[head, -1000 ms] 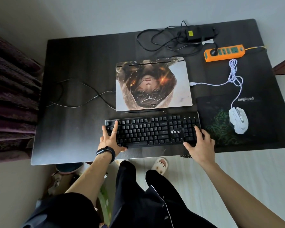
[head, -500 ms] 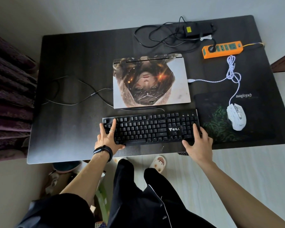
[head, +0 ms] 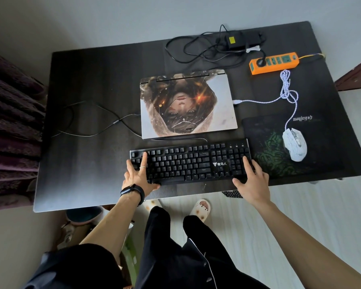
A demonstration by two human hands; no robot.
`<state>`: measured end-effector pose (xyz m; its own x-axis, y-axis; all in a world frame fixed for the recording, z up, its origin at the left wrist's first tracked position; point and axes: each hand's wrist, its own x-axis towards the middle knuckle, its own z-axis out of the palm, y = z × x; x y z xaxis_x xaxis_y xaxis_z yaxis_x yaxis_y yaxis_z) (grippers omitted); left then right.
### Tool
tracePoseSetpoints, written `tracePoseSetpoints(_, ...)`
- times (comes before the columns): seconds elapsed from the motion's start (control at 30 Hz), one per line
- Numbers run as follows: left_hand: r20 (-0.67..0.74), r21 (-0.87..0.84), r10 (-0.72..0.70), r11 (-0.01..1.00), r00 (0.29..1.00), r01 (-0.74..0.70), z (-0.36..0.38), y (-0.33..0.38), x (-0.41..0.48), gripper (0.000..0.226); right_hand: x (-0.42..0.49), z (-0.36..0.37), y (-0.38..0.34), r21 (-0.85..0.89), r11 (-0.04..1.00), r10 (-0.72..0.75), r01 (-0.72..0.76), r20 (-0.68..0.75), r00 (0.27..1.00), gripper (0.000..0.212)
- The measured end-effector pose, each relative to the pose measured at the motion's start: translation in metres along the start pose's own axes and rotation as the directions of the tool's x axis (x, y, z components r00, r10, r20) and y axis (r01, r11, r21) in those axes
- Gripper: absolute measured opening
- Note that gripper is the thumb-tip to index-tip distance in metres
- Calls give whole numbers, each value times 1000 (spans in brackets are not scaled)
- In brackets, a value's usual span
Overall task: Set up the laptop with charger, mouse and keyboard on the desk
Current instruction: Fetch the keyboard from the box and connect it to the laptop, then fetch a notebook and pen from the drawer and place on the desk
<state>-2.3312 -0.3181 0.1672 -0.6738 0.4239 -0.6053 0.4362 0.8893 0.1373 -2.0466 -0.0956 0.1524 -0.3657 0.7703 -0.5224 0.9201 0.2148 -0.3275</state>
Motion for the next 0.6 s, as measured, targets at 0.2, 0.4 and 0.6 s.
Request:
tracePoseSetpoints(0.2,-184,179,159,976,970,-126,-7,16,-14,86,-11,-22,-13,14,1000,8,-8,46,999,63)
tracePoseSetpoints(0.4,-212,176,480,875,851,-450,-56,92,-40,52,-41,-74,-30,6,990,-138,139,-89,986,54)
tracePoseSetpoints(0.6,-133,318,778,620,614,-717,-104,176,-103,43,-138,-118,-24,116,987,-59,116,-408,911,35)
